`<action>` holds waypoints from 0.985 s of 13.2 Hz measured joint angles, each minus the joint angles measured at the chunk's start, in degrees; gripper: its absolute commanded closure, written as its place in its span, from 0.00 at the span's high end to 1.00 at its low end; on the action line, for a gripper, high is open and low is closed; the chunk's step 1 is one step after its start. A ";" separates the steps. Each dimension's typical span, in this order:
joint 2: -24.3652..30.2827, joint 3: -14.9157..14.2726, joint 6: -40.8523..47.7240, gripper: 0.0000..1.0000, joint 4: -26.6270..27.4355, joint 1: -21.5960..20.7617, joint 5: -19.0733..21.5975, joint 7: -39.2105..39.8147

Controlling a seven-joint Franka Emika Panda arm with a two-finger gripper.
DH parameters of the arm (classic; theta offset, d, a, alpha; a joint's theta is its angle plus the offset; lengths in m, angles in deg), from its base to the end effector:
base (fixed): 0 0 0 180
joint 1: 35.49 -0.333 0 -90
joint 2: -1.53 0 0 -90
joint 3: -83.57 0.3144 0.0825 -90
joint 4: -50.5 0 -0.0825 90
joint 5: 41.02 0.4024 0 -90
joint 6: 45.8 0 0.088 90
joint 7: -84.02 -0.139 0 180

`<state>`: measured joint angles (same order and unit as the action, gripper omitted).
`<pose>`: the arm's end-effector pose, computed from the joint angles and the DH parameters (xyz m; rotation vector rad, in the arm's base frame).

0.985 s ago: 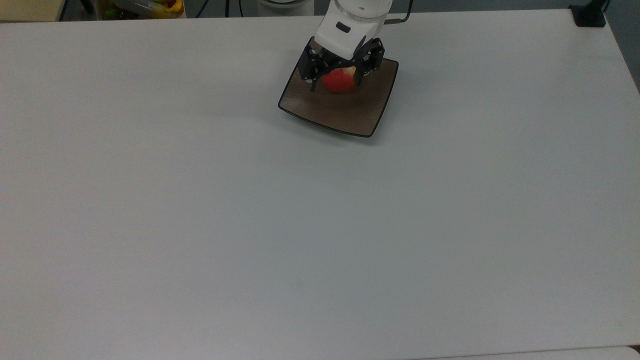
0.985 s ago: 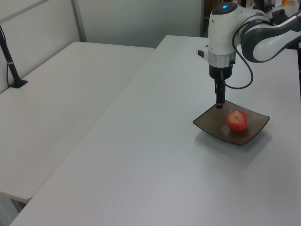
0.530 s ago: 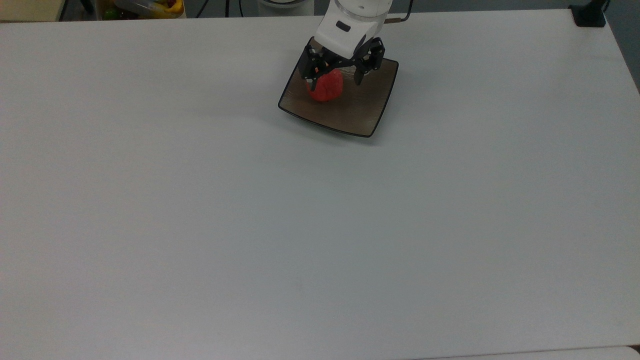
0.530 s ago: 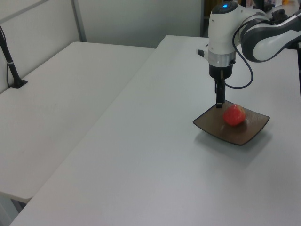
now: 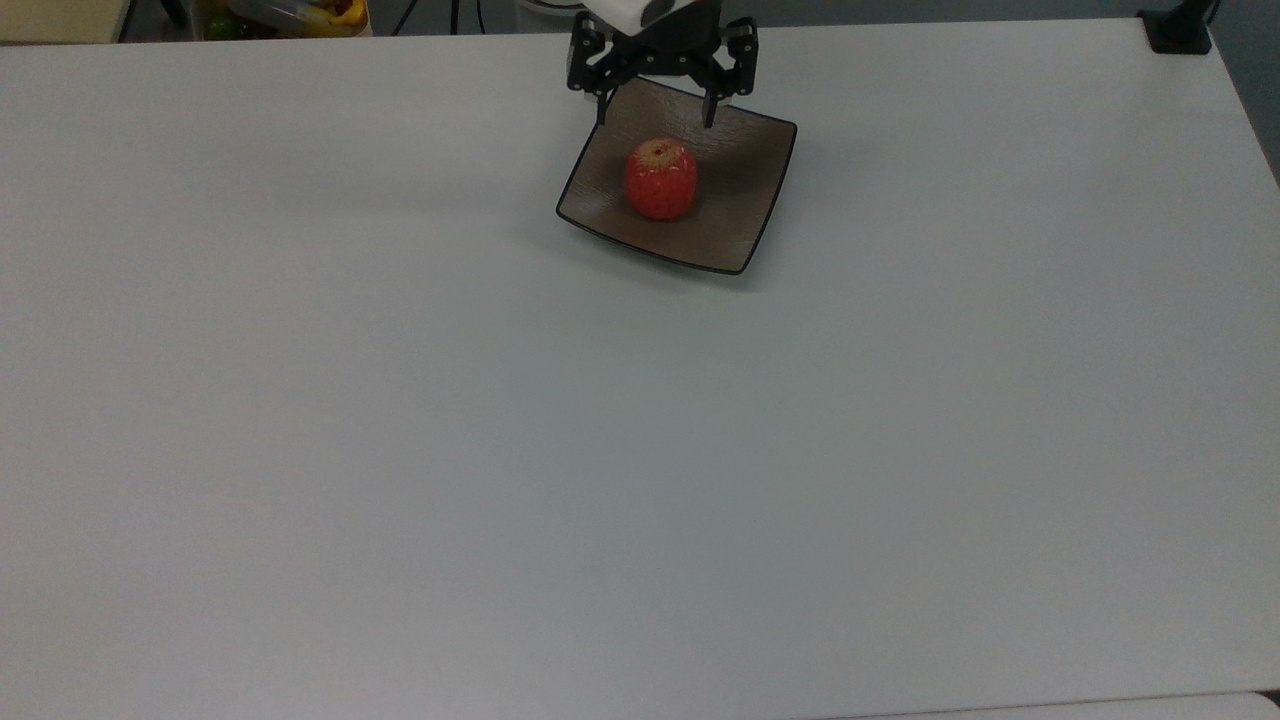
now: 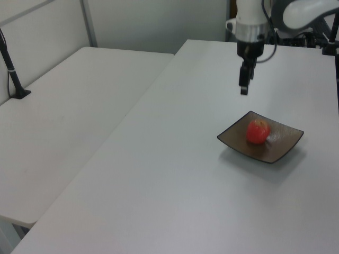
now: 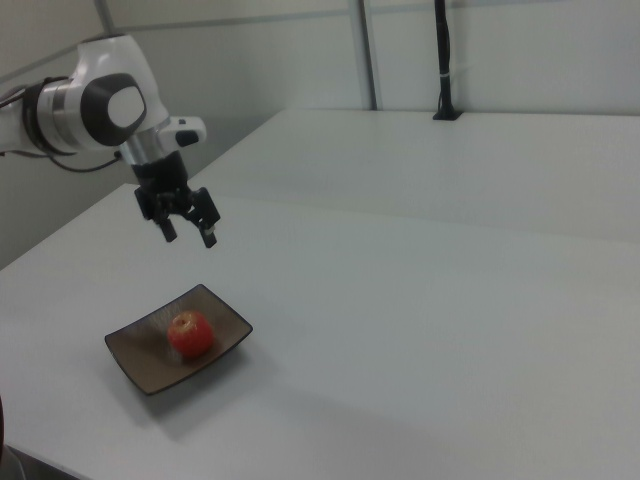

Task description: Apples placed on a ceramic plate

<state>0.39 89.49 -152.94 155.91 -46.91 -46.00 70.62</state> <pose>0.5636 0.1660 0.4725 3.0624 0.1439 0.0484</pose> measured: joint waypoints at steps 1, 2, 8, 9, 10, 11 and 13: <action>0.03 -0.57 0.00 1.00 -1.30 1.08 0.05 -1.14; 0.02 -1.73 -0.05 1.00 -2.18 1.66 0.72 -1.61; -0.23 -6.46 -1.24 1.00 -3.99 3.72 5.07 -1.57; -0.33 -6.45 -1.24 1.00 -3.99 3.74 5.07 -1.27; -0.37 -6.45 -1.24 1.00 -3.99 3.71 5.07 -1.17; -0.38 -6.45 -1.24 1.00 -3.99 3.71 5.07 -1.09; -0.37 -6.45 -1.24 1.00 -3.99 3.76 5.07 -1.01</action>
<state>0.02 83.04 -154.18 151.92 -43.15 -40.93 69.61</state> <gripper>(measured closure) 0.000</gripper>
